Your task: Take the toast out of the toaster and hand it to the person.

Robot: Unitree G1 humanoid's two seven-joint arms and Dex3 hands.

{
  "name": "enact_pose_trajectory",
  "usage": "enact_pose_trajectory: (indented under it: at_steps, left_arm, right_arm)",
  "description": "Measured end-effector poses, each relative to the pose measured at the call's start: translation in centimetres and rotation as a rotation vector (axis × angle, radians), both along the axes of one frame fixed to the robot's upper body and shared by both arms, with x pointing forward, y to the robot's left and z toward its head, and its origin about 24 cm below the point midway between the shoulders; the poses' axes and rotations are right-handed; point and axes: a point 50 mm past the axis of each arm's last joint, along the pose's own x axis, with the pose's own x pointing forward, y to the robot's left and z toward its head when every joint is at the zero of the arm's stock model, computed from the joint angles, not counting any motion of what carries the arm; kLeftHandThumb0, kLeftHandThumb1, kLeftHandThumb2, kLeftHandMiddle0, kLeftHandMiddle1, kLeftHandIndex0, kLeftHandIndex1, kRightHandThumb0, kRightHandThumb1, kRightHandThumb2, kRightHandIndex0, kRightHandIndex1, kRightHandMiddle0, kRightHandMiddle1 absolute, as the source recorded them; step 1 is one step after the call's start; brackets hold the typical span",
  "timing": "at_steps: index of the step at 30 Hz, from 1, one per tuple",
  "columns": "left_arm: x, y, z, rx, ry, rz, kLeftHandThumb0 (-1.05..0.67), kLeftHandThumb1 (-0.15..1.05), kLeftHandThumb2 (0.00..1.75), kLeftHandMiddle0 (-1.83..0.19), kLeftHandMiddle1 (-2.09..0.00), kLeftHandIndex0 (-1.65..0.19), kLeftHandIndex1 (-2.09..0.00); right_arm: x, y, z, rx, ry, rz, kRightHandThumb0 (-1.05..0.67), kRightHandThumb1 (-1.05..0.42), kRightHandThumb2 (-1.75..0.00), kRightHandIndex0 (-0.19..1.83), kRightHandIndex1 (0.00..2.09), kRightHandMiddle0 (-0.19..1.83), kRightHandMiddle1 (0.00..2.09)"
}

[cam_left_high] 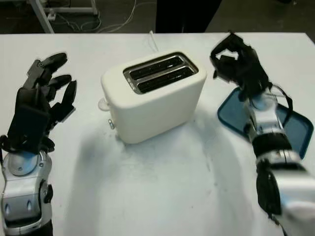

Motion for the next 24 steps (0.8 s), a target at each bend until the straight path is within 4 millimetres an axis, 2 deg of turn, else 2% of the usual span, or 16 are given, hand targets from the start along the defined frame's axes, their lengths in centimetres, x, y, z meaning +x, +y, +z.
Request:
enact_pose_trajectory:
  at_steps: [8,14,19,24]
  left_arm:
    - [-1.5,-1.6,-1.8,-0.121,0.043,0.016,-0.44,0.92,0.57,-0.02,-0.73,-0.15,-0.38]
    - [-1.8,-2.3,-3.2,-0.130,0.055,0.039,-0.45,0.92,0.60,-0.05,-0.67,-0.20,-0.30]
    - [-1.9,-3.1,-4.8,-0.147,0.081,0.050,-0.44,0.92,0.64,-0.06,-0.64,-0.22,-0.25]
    - [-1.9,-4.0,-5.8,-0.166,0.097,0.039,-0.44,0.92,0.64,-0.08,-0.64,-0.24,-0.24]
  right_arm:
    - [-4.3,0.1,-3.1,0.099,0.025,-0.077,-0.37,-0.92,-0.48,1.00,1.75,0.72,1.75]
    - [-6.7,1.5,-4.8,0.178,0.083,-0.066,-0.40,-0.92,-0.50,0.95,1.75,0.65,1.75]
    - [-7.5,2.8,-6.1,0.200,0.131,-0.040,-0.43,-0.92,-0.51,0.98,1.75,0.69,1.75]
    - [-7.5,3.6,-6.3,0.221,0.137,-0.023,-0.49,-0.92,-0.52,0.98,1.75,0.70,1.75]
